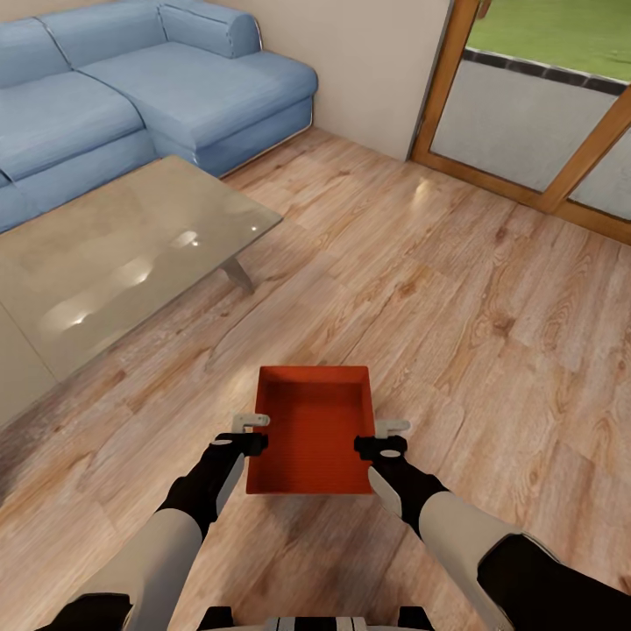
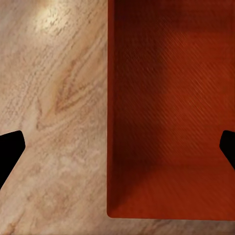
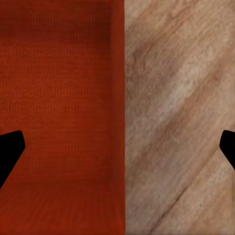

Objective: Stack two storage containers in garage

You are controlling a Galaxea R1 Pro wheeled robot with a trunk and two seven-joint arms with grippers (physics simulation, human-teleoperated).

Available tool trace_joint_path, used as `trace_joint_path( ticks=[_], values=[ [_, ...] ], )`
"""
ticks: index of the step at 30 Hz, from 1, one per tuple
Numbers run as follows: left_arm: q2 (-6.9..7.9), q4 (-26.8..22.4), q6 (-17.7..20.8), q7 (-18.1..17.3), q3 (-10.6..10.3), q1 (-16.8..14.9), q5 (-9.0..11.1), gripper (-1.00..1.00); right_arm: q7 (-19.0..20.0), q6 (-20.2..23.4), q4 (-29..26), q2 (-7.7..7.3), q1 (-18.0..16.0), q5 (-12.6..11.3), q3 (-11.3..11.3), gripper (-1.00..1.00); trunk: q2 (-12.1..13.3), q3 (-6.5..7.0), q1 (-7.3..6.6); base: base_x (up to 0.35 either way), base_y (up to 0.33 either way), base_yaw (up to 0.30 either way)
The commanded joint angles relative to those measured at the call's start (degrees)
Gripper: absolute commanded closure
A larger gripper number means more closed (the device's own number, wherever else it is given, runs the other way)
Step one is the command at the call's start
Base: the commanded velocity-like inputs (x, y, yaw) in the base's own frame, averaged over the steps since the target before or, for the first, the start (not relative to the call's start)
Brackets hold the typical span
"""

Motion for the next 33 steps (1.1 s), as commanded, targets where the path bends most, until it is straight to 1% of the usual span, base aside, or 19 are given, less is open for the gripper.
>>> trace_joint_path(
  ticks=[1, 6, 11, 20, 33],
  values=[
    [-0.06, -0.10, 0.32, -0.06, 0.24, -0.01, -0.44, -1.00, -0.28, 0.39, -0.09, -0.05, -0.15, -0.35, 0.49, -1.00, -0.02, -0.03, 0.00, 0.000, 0.000, 0.000],
    [-0.07, -0.10, 0.32, -0.06, 0.24, -0.01, -0.44, -1.00, 0.15, 0.81, 0.42, -0.08, -1.47, -0.41, 0.49, -1.00, -0.02, -0.03, 0.00, 0.000, 0.000, 0.000],
    [-0.07, -0.10, 0.24, -0.06, 0.24, -0.01, -0.44, -1.00, 0.24, 0.81, 0.73, -0.09, -1.84, -0.42, 0.49, -1.00, -0.02, -0.03, 0.00, 0.000, 0.000, 0.000],
    [-0.05, -0.02, 0.24, -0.06, 0.24, -0.01, -0.44, -1.00, 0.25, 0.77, 0.88, -0.07, -1.90, -0.43, 0.49, -1.00, -3.62, -1.65, 1.97, 0.000, 0.000, 0.000],
    [0.30, 0.08, 0.25, -0.06, 0.24, -0.01, -0.39, -1.00, 0.25, 0.36, 0.96, 0.00, -1.90, -0.50, 0.49, -1.00, -3.62, -1.65, 1.97, 0.000, 0.000, 0.000]
  ],
)
